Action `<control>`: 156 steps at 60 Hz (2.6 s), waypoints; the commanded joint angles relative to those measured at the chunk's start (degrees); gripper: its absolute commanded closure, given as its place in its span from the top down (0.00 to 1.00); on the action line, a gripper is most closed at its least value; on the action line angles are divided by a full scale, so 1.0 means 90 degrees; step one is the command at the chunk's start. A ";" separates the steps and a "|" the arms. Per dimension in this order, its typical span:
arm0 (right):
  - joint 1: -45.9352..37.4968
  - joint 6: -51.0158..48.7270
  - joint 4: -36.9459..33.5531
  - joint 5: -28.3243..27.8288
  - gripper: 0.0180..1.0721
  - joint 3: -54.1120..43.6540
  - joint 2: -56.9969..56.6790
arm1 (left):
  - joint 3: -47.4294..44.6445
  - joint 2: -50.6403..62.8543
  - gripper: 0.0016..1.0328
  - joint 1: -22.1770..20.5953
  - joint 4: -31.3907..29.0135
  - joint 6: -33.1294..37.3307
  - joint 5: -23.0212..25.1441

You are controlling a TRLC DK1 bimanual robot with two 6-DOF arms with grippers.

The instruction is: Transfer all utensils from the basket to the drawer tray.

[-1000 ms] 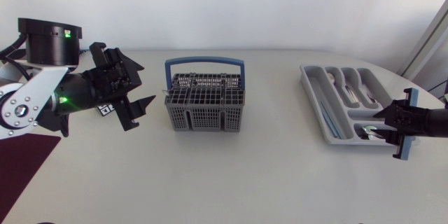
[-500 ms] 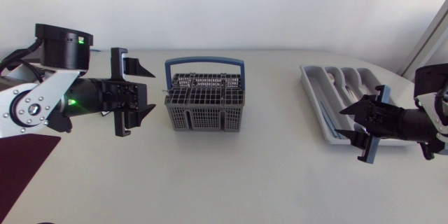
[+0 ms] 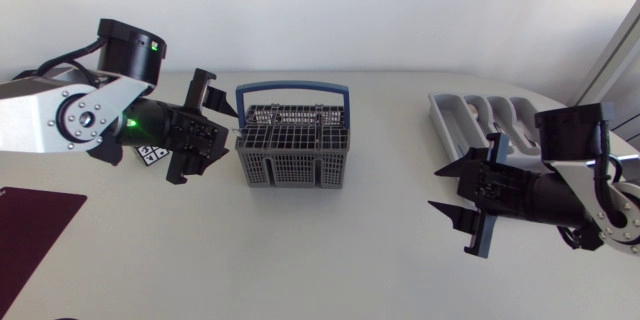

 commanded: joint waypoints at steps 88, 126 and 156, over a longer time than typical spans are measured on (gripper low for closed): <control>0.2052 0.2029 0.1145 0.0278 0.65 0.0019 0.0852 | 0.1249 0.1245 0.04 0.0279 -0.0270 0.1197 0.0035; 0.2707 0.2244 0.1037 0.0688 0.65 -0.0128 0.0501 | 0.1533 0.0083 0.04 0.0201 -0.0836 0.1021 0.0093; 0.3195 0.2957 0.0403 0.1157 0.68 -0.0030 -0.0759 | 0.1562 -0.1324 0.03 -0.0004 -0.1403 -0.1264 -0.0005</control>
